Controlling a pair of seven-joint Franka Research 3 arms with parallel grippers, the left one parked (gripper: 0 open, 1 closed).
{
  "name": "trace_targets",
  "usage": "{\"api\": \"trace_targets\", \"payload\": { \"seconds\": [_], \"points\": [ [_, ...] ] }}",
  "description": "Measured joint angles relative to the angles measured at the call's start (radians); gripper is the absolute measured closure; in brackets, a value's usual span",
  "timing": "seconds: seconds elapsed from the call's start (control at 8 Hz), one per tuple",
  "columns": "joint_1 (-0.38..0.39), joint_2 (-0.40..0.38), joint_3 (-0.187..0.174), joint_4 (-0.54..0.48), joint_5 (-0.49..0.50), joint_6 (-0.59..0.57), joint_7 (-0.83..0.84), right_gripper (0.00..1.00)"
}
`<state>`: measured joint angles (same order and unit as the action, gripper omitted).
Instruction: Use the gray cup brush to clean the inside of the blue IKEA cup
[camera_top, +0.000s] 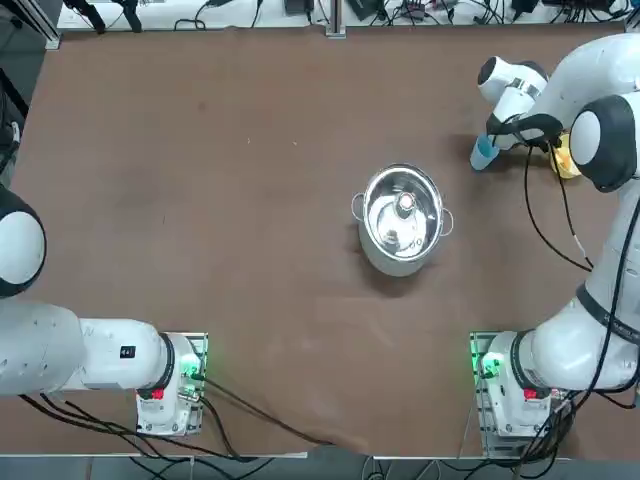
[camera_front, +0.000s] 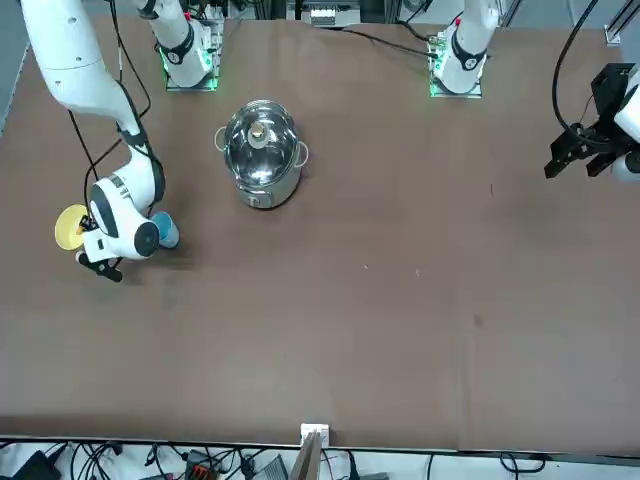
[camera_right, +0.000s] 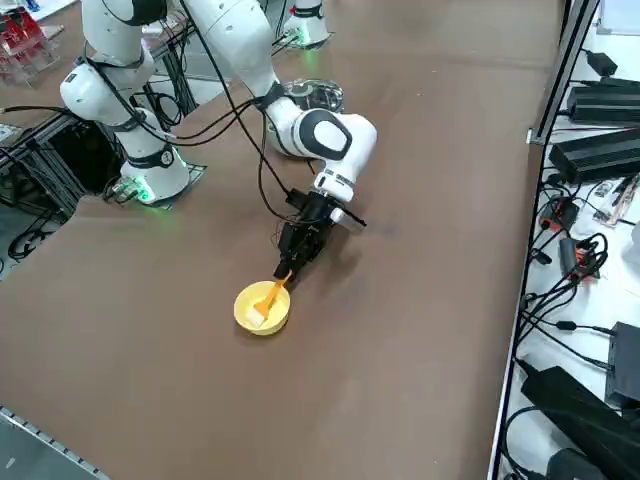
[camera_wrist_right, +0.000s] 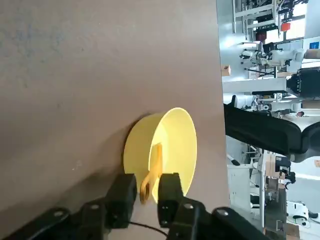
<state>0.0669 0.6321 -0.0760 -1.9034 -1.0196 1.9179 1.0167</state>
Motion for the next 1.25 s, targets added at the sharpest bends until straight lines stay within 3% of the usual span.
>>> {"api": "trace_targets", "payload": {
  "seconds": [0.88,1.25],
  "points": [
    [0.000,0.000,0.000,0.000,0.000,0.000,0.005,0.85],
    [0.001,-0.002,0.000,0.001,-0.005,-0.004,0.007,0.97]
  ]
}}
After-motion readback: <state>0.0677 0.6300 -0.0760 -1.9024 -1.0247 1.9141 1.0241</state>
